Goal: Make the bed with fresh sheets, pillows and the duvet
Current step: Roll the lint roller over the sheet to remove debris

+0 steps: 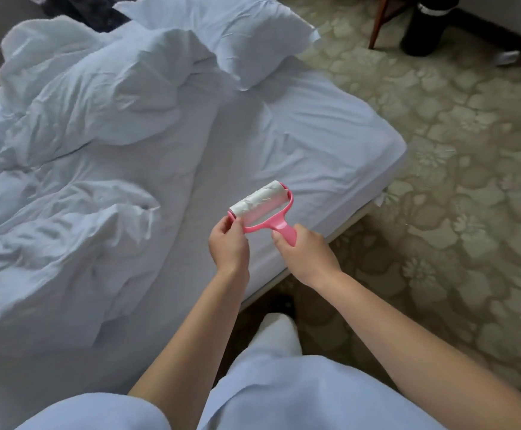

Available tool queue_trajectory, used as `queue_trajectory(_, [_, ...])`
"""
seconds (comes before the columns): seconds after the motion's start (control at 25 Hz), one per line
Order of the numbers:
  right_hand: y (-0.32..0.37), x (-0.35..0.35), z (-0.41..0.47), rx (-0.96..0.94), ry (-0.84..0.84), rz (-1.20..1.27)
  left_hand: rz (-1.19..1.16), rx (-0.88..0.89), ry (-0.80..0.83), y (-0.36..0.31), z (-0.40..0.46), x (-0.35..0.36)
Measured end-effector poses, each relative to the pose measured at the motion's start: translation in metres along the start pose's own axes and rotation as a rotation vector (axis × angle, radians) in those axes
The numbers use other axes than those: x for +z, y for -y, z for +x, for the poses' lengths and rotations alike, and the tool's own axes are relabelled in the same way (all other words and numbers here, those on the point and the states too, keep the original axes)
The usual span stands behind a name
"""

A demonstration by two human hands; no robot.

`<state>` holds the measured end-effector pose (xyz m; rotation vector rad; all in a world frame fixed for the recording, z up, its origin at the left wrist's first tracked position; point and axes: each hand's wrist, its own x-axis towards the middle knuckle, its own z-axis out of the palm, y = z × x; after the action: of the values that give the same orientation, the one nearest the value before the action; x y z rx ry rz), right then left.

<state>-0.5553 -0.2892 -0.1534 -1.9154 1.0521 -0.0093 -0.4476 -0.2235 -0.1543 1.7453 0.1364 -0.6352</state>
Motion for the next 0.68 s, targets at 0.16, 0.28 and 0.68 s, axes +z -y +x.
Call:
queue_trajectory(0.16, [-0.023, -0.048, 0.057, 0.048, -0.009, 0.001, 0.012, -0.033, 0.031, -0.011, 0.031, 0.077])
queue_trajectory(0.28, [-0.038, -0.093, 0.102, 0.085, -0.025, -0.015, 0.0, -0.091, 0.075, -0.025, 0.054, 0.142])
queue_trajectory(0.68, [-0.081, -0.246, 0.223, 0.191, -0.079, -0.022, 0.073, -0.104, 0.2, -0.094, 0.088, 0.326])
